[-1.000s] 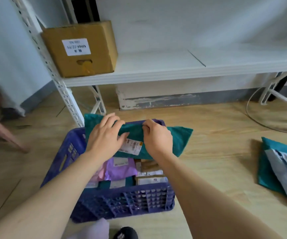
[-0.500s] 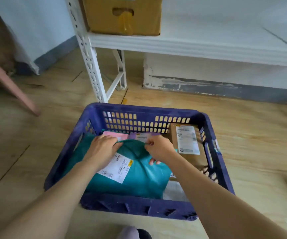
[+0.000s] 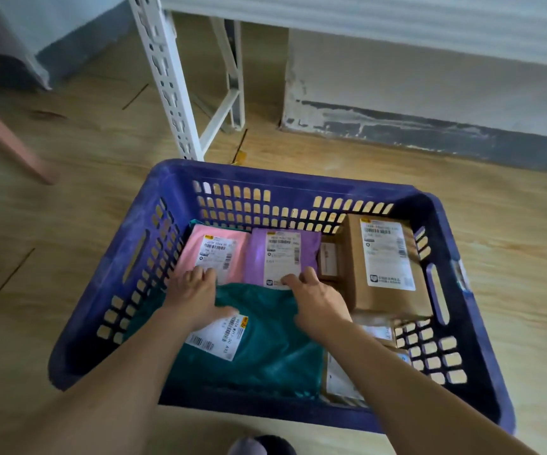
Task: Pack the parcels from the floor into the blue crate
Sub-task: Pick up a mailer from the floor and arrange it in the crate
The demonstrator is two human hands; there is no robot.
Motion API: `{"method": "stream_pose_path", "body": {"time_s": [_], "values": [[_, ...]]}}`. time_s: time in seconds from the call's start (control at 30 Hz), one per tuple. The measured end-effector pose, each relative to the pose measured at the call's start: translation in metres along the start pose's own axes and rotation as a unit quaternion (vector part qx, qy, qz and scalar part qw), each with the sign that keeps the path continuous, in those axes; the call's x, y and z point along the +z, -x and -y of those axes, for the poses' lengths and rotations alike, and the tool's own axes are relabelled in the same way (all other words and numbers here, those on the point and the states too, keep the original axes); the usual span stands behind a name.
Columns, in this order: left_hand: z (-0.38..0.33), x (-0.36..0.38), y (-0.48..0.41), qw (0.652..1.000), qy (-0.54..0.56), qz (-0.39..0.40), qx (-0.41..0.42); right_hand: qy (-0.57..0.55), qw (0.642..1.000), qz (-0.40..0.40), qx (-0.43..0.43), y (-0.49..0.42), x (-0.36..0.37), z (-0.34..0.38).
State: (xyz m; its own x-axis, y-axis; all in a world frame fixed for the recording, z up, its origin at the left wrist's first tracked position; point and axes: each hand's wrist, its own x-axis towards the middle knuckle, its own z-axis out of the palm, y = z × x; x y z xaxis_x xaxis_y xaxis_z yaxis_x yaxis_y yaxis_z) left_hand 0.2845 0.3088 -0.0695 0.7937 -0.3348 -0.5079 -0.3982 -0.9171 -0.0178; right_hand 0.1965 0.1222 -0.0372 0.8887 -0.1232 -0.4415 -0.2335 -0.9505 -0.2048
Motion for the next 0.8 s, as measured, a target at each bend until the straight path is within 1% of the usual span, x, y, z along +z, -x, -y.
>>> {"method": "stream_pose_path", "body": {"time_s": [0.03,0.07,0.1,0.13,0.17,0.2,0.23,0.27,0.3,0.33,0.4,0.47,0.53,0.6,0.63,0.7,0.73,0.8], "values": [[0.001,-0.004,0.001,1.0,0.004,-0.022,-0.008,0.005,1.0,-0.009,-0.013,-0.001,-0.001,0.001],[0.001,-0.008,0.002,0.999,0.003,-0.051,-0.02,-0.001,1.0,-0.001,-0.022,-0.002,0.0,0.003],[0.002,-0.013,0.003,0.997,-0.004,-0.077,-0.029,-0.017,0.999,0.026,-0.027,-0.003,0.001,0.005],[0.003,-0.017,0.003,0.996,-0.011,-0.086,-0.034,-0.029,0.997,0.069,-0.026,-0.004,0.004,0.007],[0.004,-0.018,0.004,0.997,-0.007,-0.067,-0.036,-0.035,0.992,0.116,-0.026,-0.004,0.008,0.009],[0.006,-0.016,0.004,0.999,0.013,-0.02,-0.037,-0.038,0.987,0.152,-0.028,-0.003,0.01,0.011],[0.009,-0.012,0.004,0.997,0.049,0.054,-0.038,-0.042,0.983,0.175,-0.03,-0.003,0.012,0.013],[0.011,-0.008,0.005,0.986,0.093,0.133,-0.041,-0.046,0.98,0.191,-0.032,-0.003,0.012,0.014],[0.011,-0.006,0.009,0.972,0.132,0.192,-0.04,-0.047,0.977,0.207,-0.033,-0.003,0.012,0.015],[0.011,-0.006,0.012,0.961,0.148,0.23,-0.032,-0.048,0.972,0.226,-0.035,-0.004,0.014,0.015],[0.009,-0.007,0.018,0.958,0.121,0.259,-0.011,-0.053,0.963,0.261,-0.028,-0.005,0.019,0.014],[0.006,-0.006,0.019,0.959,0.095,0.267,-0.006,-0.055,0.958,0.282,-0.008,-0.004,0.026,0.014],[0.008,0.001,0.014,0.96,0.089,0.261,-0.035,-0.059,0.956,0.288,0.004,-0.004,0.03,0.015],[0.012,0.007,0.008,0.965,0.09,0.231,-0.082,-0.076,0.96,0.268,0.02,-0.006,0.03,0.017],[0.013,0.007,0.007,0.966,0.091,0.221,-0.095,-0.089,0.967,0.236,0.034,-0.009,0.03,0.017],[0.014,0.008,0.006,0.971,0.095,0.198,-0.097,-0.099,0.982,0.146,0.071,-0.016,0.031,0.015],[0.014,0.009,0.005,0.978,0.092,0.168,-0.086,-0.099,0.985,0.114,0.082,-0.019,0.031,0.012],[0.014,0.005,0.004,0.995,0.059,0.062,-0.047,-0.106,0.986,0.102,0.082,-0.022,0.031,0.008]]}}
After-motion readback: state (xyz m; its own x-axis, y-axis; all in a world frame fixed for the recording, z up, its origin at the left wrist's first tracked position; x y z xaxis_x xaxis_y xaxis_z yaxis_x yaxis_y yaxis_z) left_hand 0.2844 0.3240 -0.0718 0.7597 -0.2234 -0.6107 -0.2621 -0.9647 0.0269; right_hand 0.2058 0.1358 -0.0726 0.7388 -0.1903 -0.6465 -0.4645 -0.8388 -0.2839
